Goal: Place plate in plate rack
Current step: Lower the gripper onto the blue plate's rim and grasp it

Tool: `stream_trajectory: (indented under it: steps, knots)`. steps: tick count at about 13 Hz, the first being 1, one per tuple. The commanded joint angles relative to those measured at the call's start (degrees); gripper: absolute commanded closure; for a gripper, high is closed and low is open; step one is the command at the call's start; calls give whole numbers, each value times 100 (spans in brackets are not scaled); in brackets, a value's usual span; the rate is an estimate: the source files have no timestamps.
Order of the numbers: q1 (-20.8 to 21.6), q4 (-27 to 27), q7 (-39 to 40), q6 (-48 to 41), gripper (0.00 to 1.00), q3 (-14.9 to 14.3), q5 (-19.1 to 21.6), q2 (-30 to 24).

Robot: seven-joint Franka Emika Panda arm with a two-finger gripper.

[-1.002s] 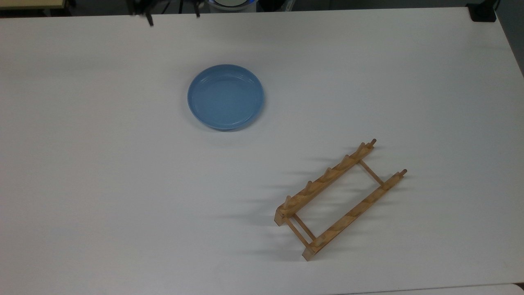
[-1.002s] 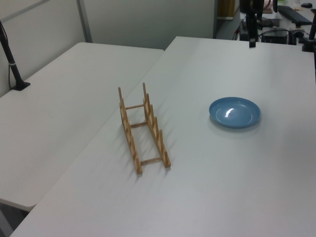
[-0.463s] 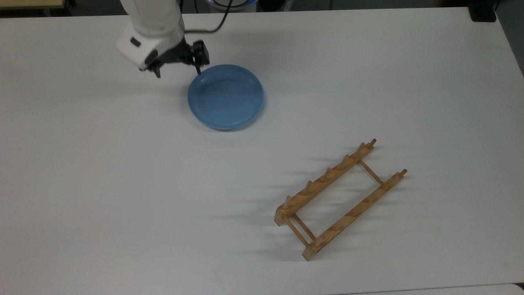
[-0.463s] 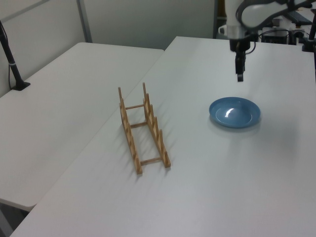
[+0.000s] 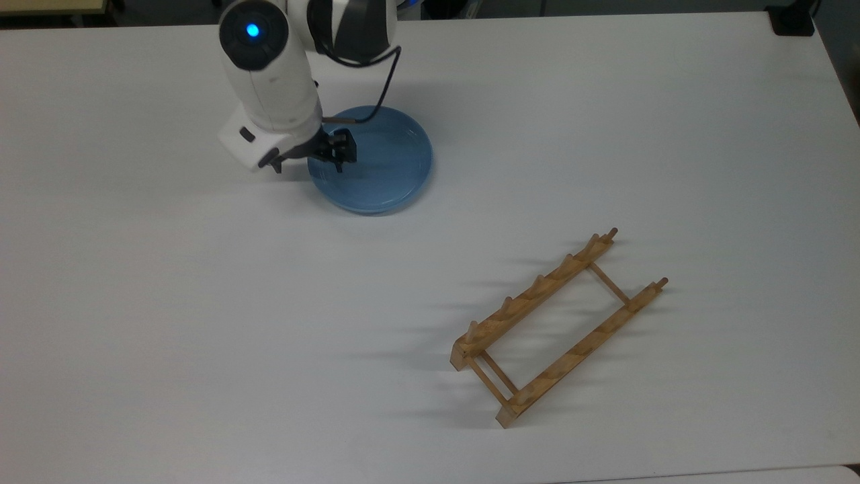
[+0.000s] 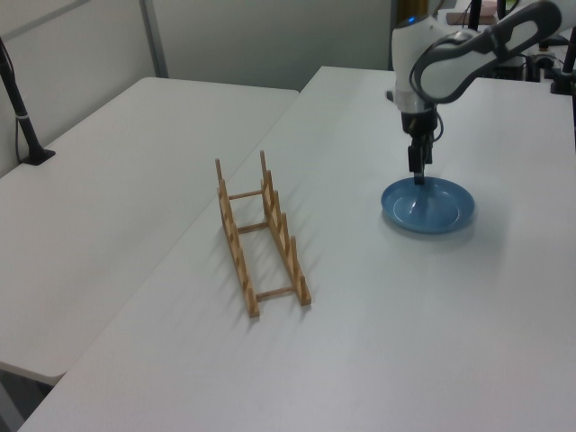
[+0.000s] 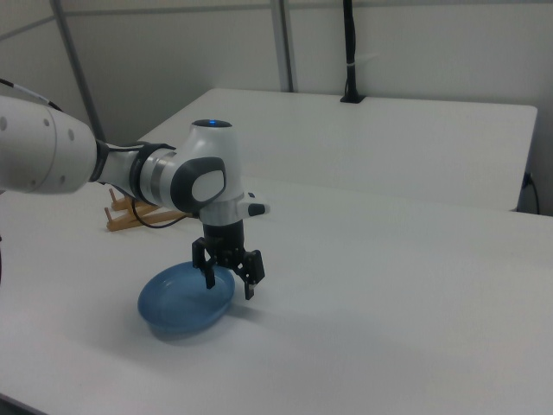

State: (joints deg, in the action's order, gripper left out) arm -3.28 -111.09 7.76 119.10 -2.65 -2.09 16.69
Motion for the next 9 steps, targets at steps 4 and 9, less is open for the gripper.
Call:
stream_trajectory:
  steps: [4, 9]
  knots:
    - [29, 9, -1196, 175, 67, 291, 59, 71]
    - [29, 9, -1242, 254, 100, 317, 68, 150]
